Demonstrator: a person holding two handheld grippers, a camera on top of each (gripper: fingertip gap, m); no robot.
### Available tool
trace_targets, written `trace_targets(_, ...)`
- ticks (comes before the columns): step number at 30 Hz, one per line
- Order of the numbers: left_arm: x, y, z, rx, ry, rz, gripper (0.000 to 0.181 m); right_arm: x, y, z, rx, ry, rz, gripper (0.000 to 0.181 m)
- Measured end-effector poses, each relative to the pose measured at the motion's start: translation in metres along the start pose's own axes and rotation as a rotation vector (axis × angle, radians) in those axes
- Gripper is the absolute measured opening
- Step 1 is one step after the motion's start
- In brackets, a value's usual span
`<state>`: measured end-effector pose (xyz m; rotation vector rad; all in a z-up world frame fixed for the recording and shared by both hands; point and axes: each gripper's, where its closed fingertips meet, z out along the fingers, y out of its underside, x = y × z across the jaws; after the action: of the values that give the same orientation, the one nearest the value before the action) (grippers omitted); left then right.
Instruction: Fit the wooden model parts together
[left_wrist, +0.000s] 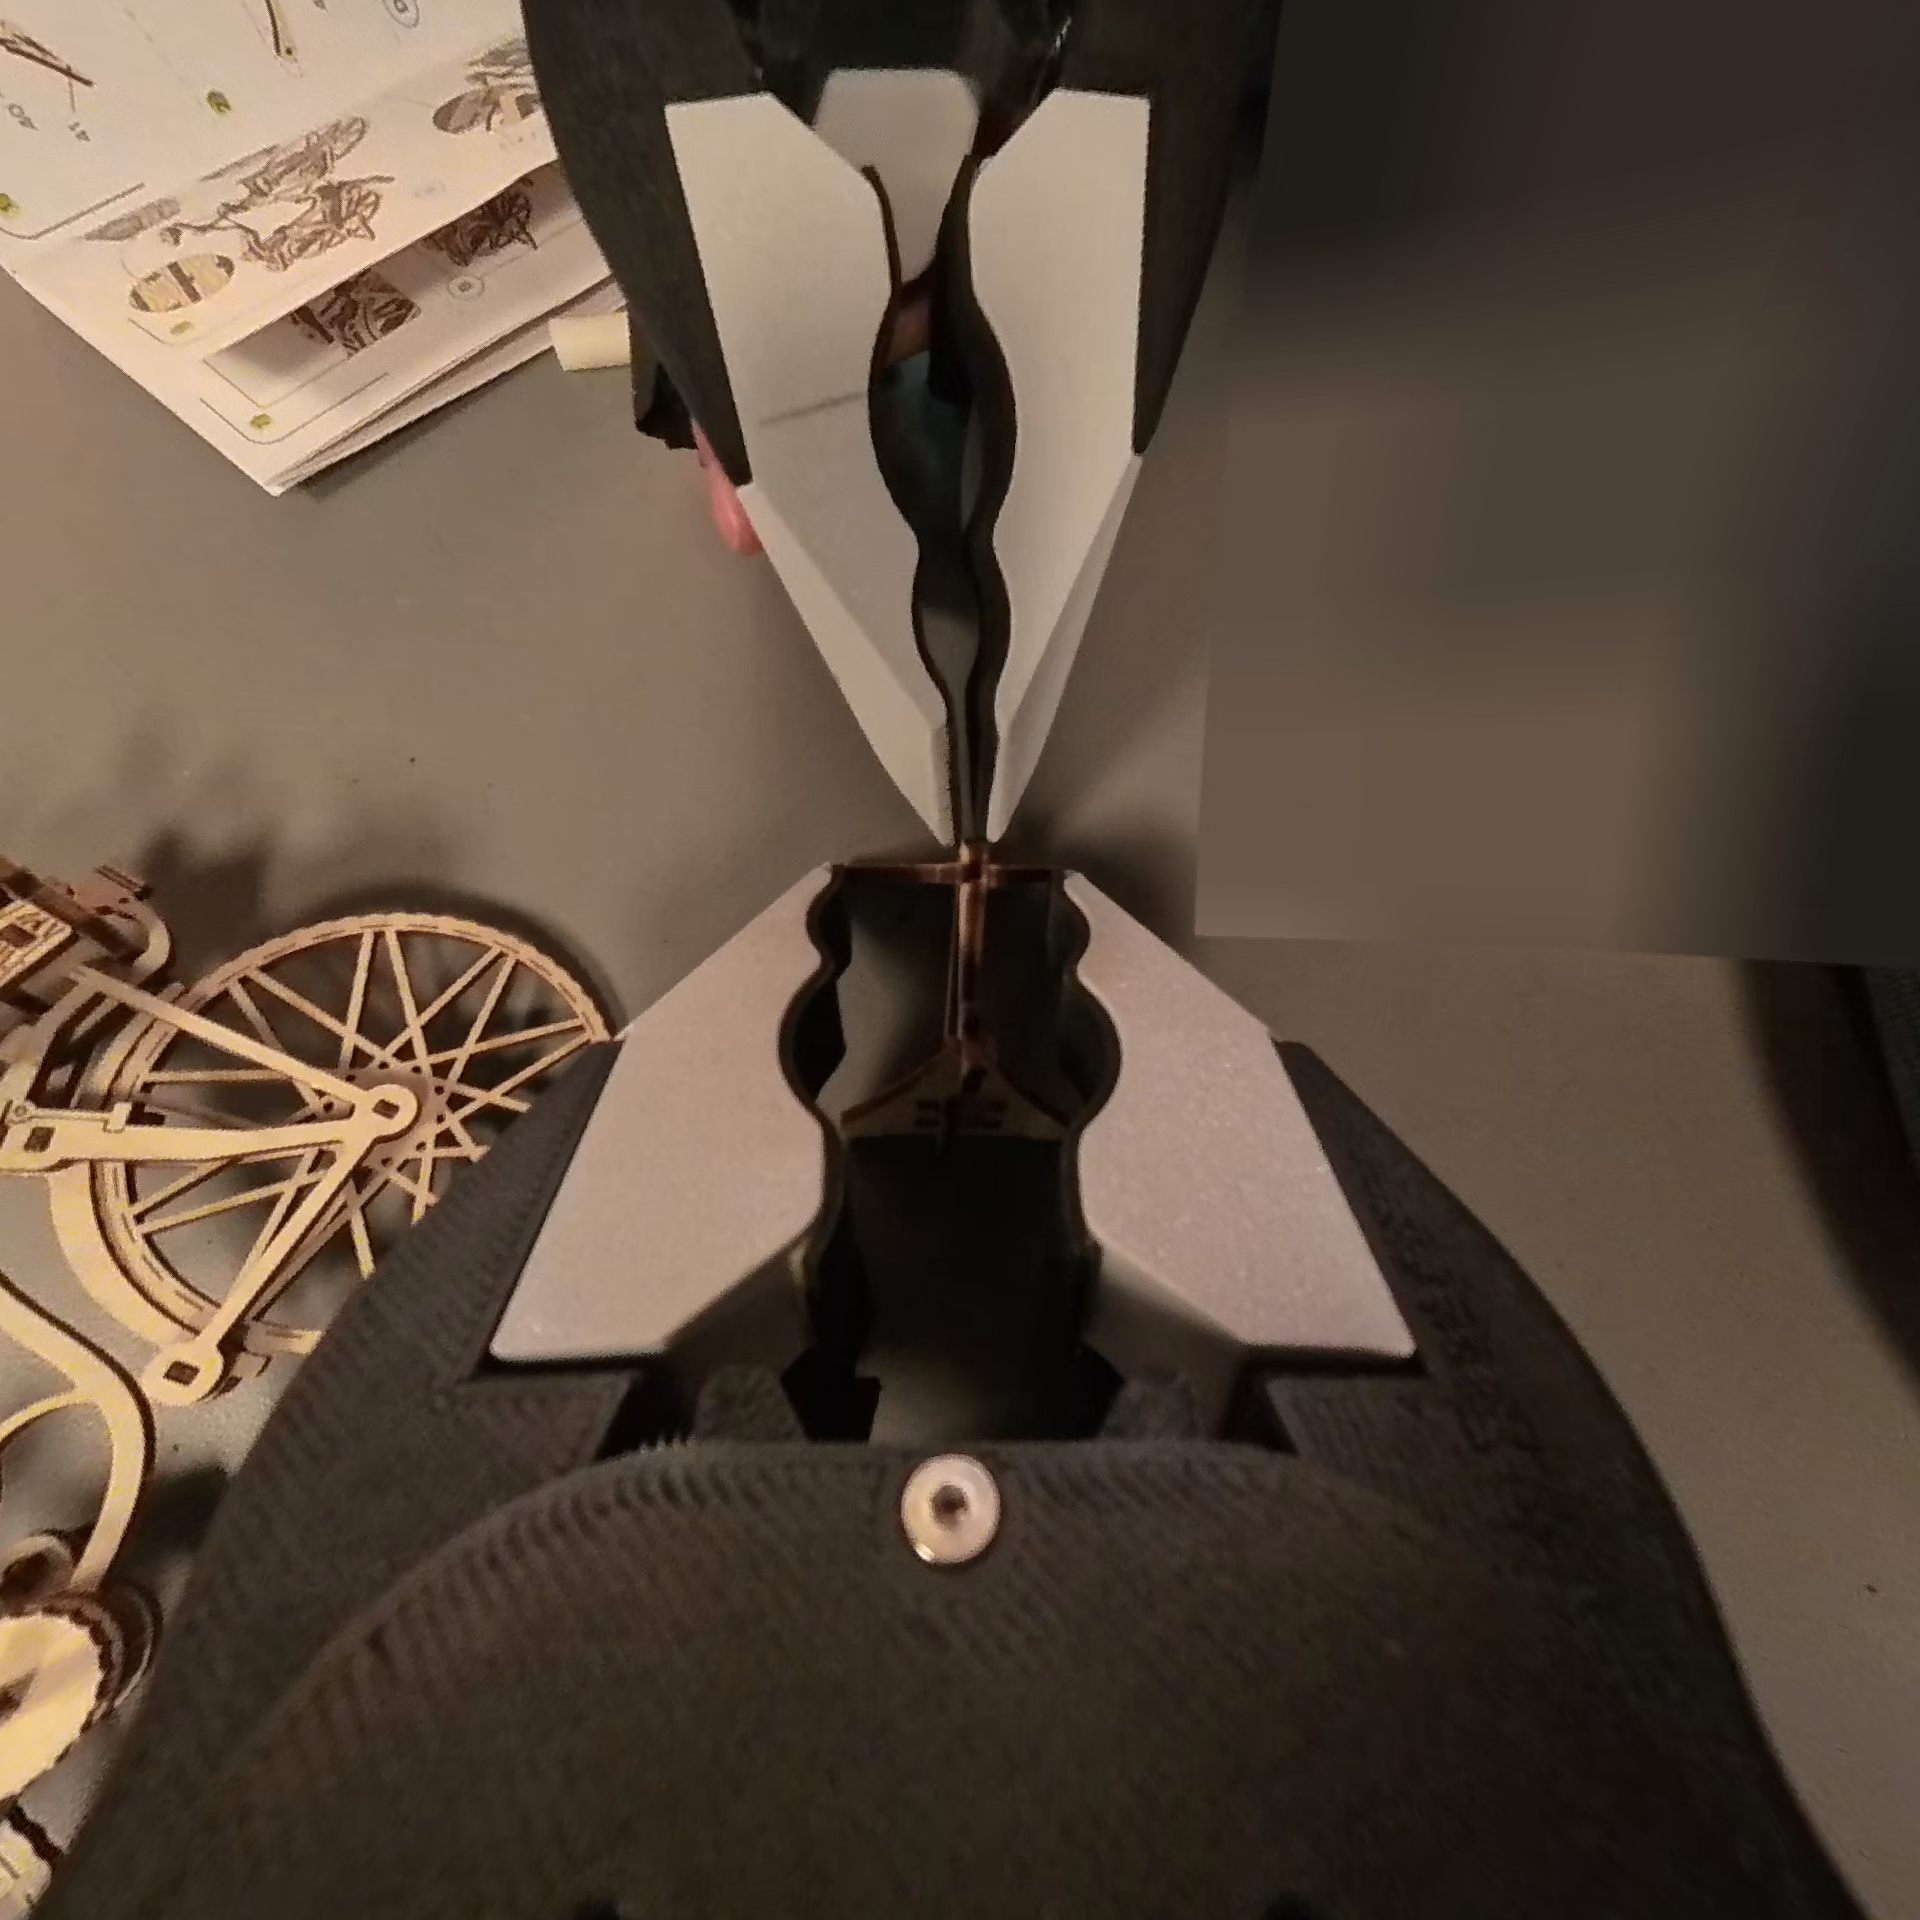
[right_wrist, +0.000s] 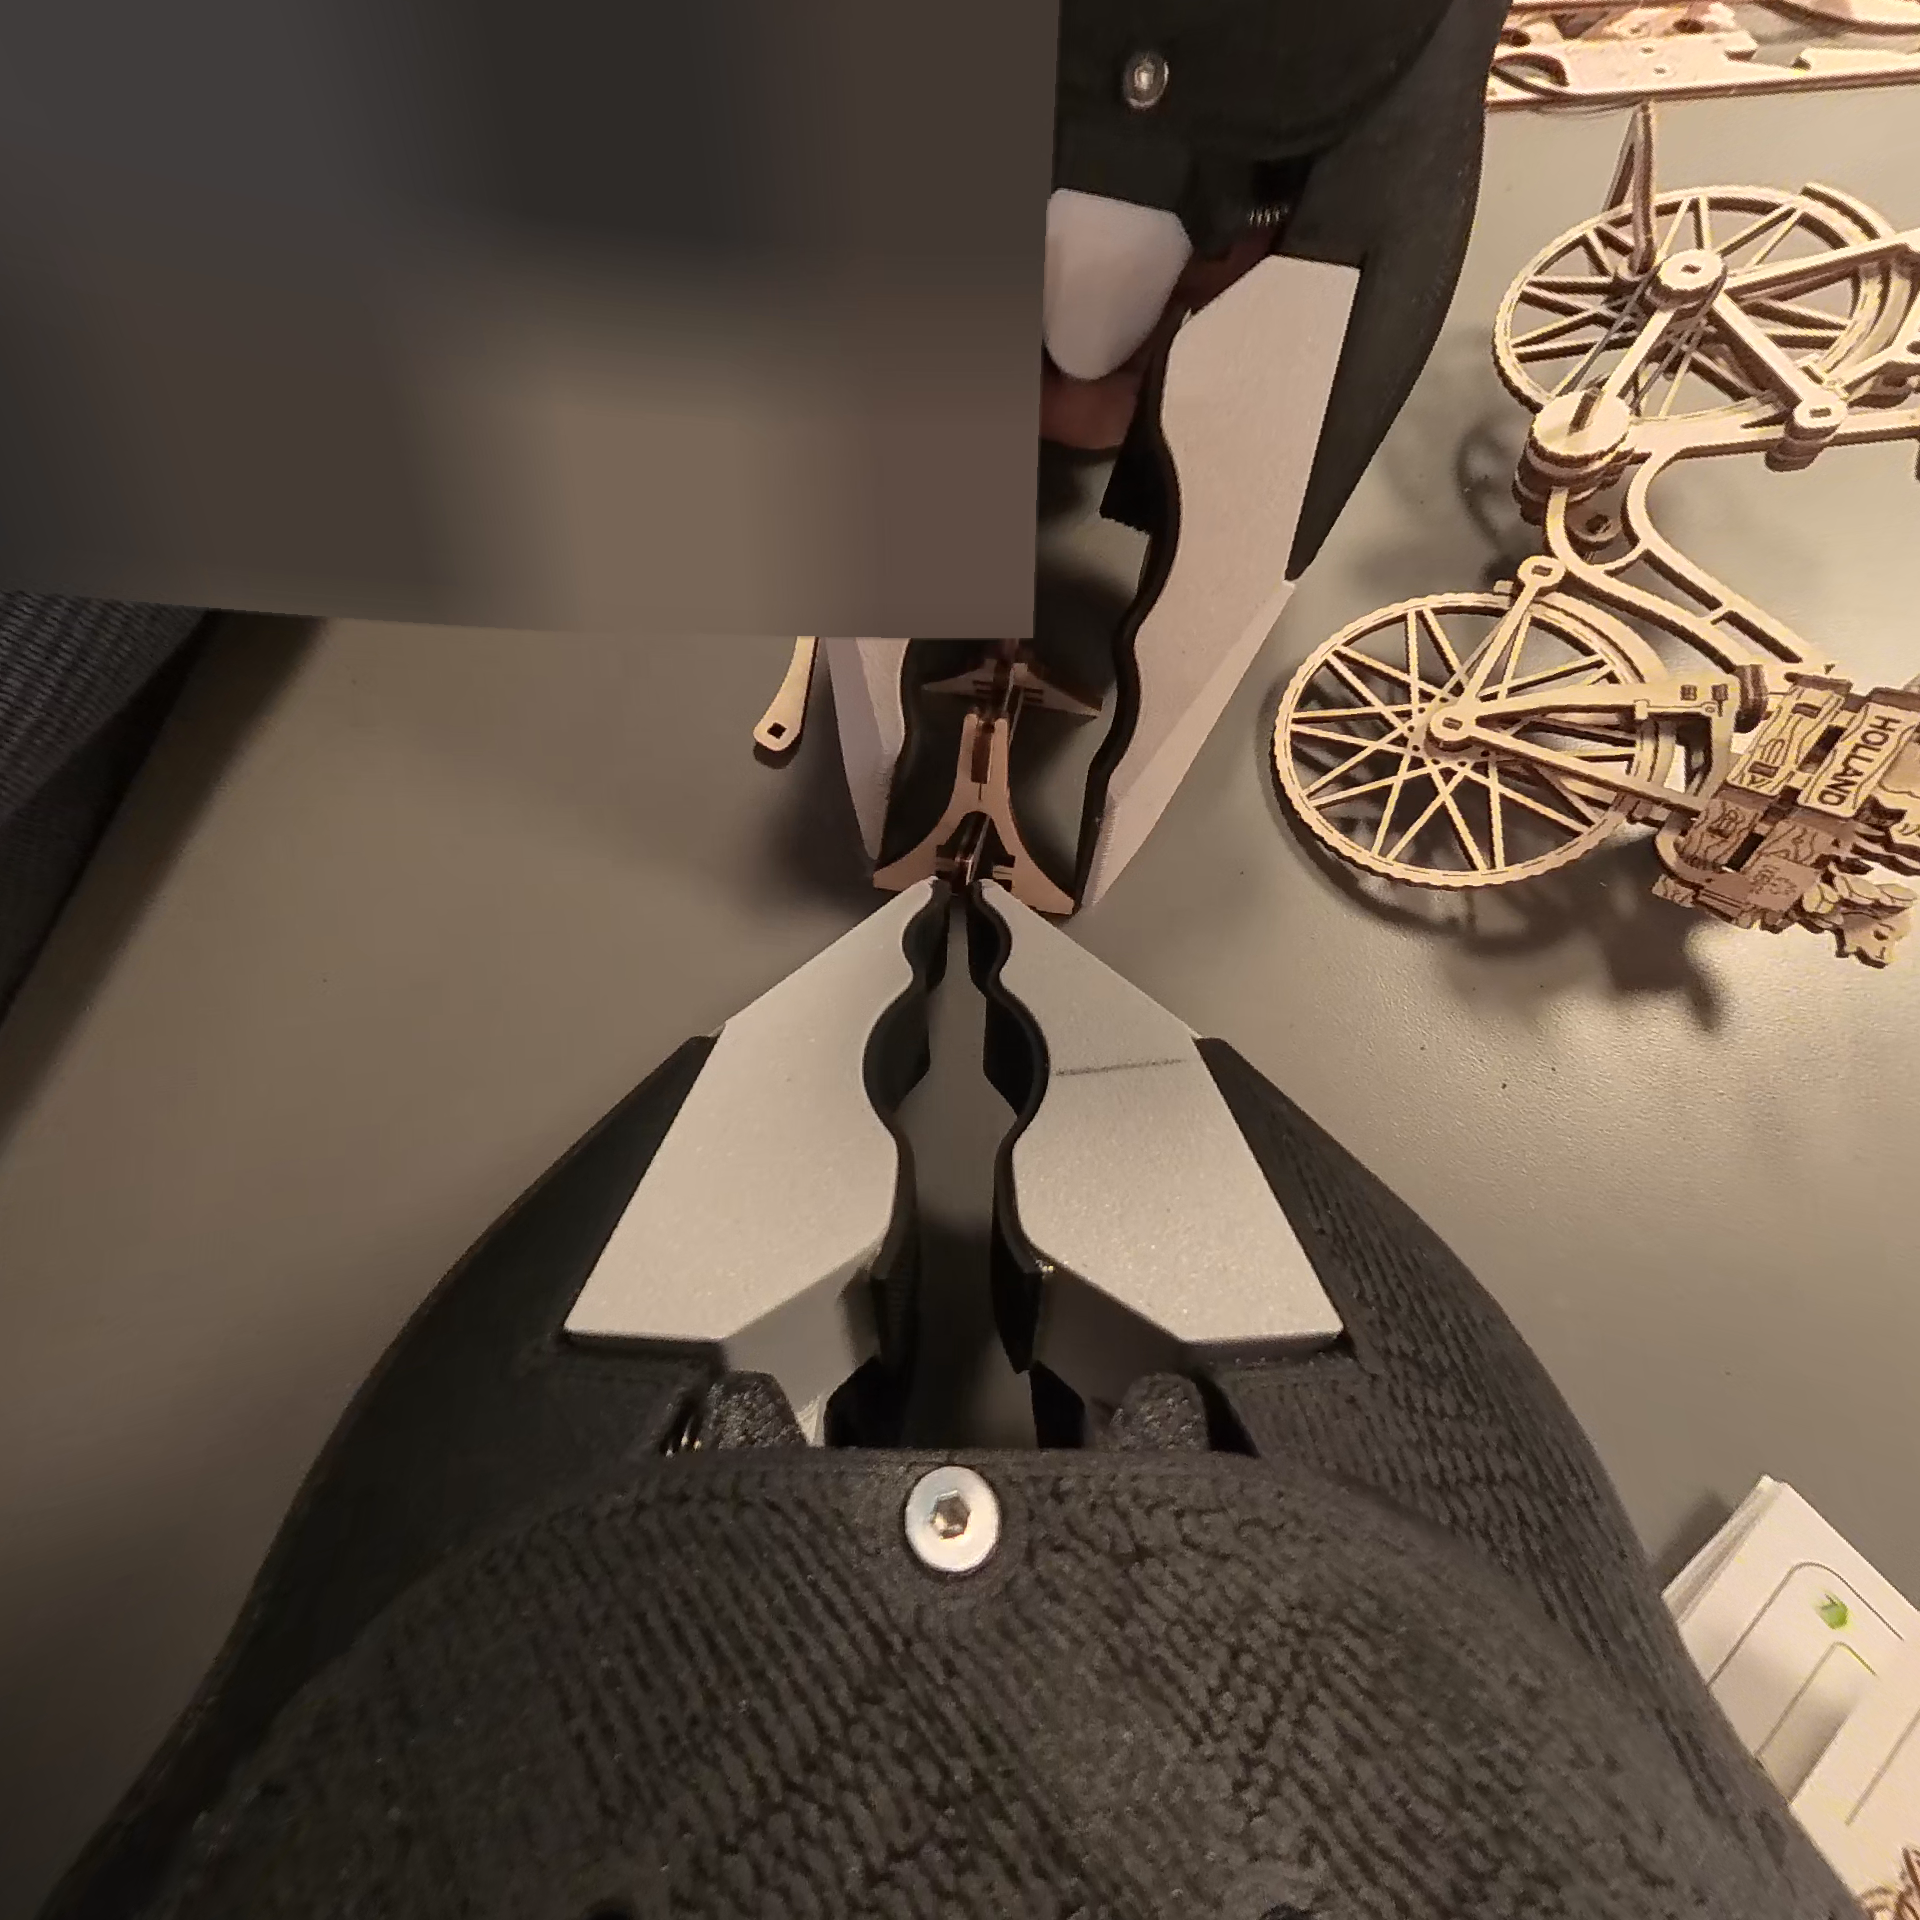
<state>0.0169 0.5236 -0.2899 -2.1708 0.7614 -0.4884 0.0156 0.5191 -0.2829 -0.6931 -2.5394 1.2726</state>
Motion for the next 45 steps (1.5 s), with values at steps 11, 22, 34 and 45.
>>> trace_targets(11,-0.001,0.0,0.0,0.0,-0.008,0.004,0.041,0.0,-0.001,0.0,0.005,-0.005,0.0,0.003)
trace_targets(22,0.006,0.013,-0.037,0.085,-0.12,0.0,0.062,-0.001,-0.003,-0.007,0.047,0.014,0.001,0.014)
trace_targets(34,0.009,0.025,-0.044,0.076,-0.119,-0.061,0.072,0.008,-0.023,-0.006,0.141,0.132,-0.043,0.043)
trace_targets(45,0.01,0.02,-0.046,0.1,-0.109,0.01,0.052,0.009,-0.034,0.012,0.111,0.234,-0.081,0.043)
